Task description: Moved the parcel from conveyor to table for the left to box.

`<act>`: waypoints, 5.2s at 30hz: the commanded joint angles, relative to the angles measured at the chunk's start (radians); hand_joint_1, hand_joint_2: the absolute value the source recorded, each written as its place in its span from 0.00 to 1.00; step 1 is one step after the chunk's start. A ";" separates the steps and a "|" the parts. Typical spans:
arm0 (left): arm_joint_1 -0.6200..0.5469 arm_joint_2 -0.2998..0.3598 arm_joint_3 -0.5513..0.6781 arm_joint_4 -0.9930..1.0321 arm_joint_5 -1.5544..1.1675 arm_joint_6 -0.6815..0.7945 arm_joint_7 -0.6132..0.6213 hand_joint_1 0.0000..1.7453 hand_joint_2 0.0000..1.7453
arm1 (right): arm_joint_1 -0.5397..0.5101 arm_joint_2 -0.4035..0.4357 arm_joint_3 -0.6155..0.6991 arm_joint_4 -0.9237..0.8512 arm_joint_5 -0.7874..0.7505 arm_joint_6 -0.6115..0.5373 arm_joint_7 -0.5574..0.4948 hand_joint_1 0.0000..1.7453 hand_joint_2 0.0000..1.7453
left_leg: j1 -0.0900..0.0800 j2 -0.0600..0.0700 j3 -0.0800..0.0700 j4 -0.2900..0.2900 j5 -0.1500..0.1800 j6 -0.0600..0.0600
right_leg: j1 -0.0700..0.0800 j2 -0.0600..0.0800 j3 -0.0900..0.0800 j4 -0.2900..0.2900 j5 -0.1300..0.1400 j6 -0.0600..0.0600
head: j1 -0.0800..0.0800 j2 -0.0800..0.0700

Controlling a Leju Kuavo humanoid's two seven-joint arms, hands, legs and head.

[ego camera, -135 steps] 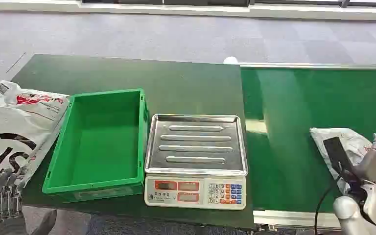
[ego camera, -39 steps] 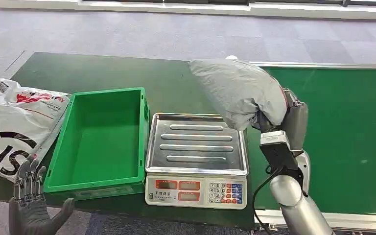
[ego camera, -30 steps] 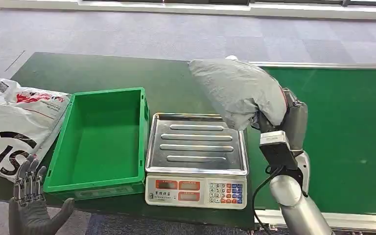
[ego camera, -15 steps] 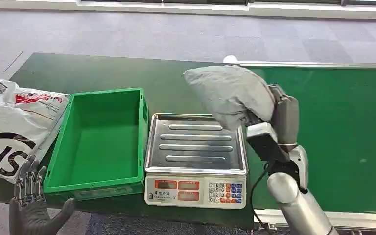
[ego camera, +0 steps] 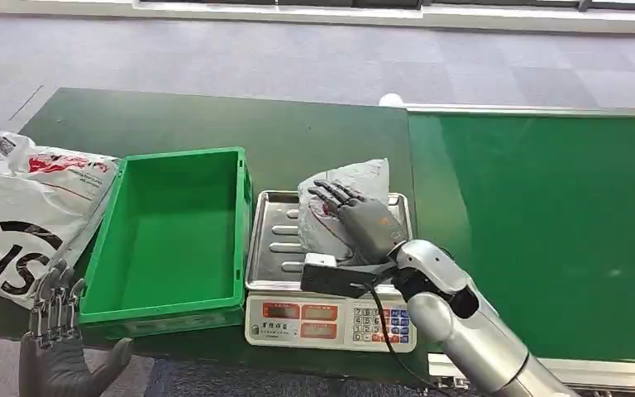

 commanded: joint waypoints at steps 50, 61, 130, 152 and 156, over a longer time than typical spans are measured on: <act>-0.566 0.165 -0.654 0.401 -0.663 0.294 0.586 0.00 1.00 | 0.617 0.268 -0.524 -0.685 -0.614 -0.869 -0.639 0.00 1.00 | 0.000 -0.012 -0.002 -0.001 0.004 0.000 | 0.000 -0.013 0.000 -0.002 0.001 -0.001 | 0.000 0.000; -0.635 0.149 -0.679 0.468 -0.664 0.261 0.628 0.00 1.00 | 0.656 0.256 -0.532 -0.649 -0.614 -0.869 -0.639 0.00 1.00 | 0.000 0.002 -0.001 0.000 0.002 0.000 | 0.000 0.002 -0.004 -0.001 0.004 -0.001 | 0.000 0.000; -1.020 -0.108 -1.056 0.900 -0.522 0.459 0.643 0.00 1.00 | 0.417 0.309 -0.469 -0.513 -0.789 -0.869 -0.639 0.00 1.00 | -0.002 0.005 -0.005 0.000 0.004 0.002 | -0.002 0.006 -0.007 -0.001 0.008 0.002 | 0.000 0.000; -1.095 -0.158 -1.174 1.184 -0.566 0.207 0.779 0.00 1.00 | 0.491 0.280 -0.445 -0.491 -0.787 -0.869 -0.639 0.00 1.00 | -0.001 0.003 -0.005 0.000 0.005 0.002 | -0.001 0.005 -0.007 -0.002 0.008 0.002 | 0.000 0.000; -1.112 -0.158 -1.220 1.248 -0.587 0.187 0.820 0.00 1.00 | 0.521 0.264 -0.427 -0.505 -0.783 -0.869 -0.634 0.00 1.00 | -0.001 0.002 -0.005 0.000 0.004 0.002 | -0.001 0.004 -0.006 -0.002 0.007 0.002 | 0.000 0.000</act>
